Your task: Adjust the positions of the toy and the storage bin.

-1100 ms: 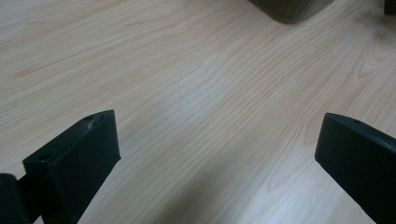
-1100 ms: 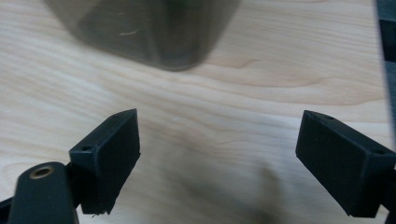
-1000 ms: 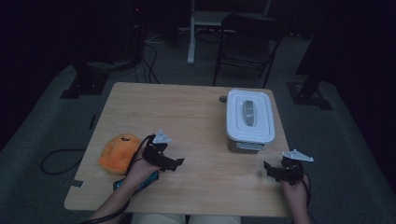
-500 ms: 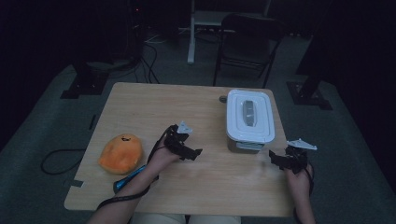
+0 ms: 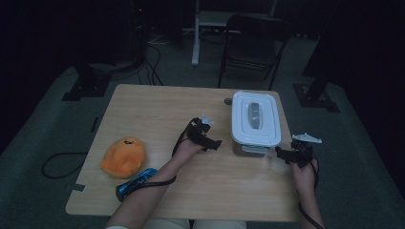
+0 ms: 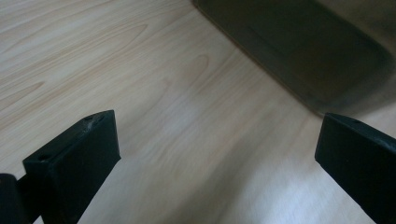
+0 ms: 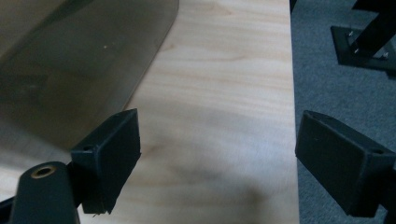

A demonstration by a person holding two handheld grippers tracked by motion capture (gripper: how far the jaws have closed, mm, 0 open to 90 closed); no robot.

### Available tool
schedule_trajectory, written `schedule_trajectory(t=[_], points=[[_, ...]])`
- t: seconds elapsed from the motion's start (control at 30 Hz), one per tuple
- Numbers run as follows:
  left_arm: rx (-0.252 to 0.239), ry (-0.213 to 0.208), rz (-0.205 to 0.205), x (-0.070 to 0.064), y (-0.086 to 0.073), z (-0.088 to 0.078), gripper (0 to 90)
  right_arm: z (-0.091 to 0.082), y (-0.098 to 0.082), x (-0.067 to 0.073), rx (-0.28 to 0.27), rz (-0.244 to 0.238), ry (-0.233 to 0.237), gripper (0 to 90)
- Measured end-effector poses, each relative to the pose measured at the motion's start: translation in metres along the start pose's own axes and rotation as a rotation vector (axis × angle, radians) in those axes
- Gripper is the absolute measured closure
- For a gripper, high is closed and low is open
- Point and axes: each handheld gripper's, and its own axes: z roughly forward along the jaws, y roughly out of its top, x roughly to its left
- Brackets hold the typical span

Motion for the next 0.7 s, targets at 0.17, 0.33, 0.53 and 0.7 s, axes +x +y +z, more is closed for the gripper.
schedule_trajectory(t=[0.17,0.33,0.53,0.7], points=[[-0.001,0.007,-0.022,0.002,0.015,0.016,0.5,0.011,0.009,-0.005,-0.008,0.01,-0.002,13.8],[0.006,0.025,-0.04,0.009,0.03,0.024,0.5,0.018,0.02,-0.008,-0.032,0.024,0.022,13.8],[0.017,0.023,-0.039,0.01,0.039,0.03,0.5,0.025,0.029,-0.01,-0.035,0.02,0.051,14.8],[0.021,0.008,-0.019,0.002,0.041,0.033,0.5,0.029,0.03,-0.005,-0.049,0.0,0.094,15.8]])
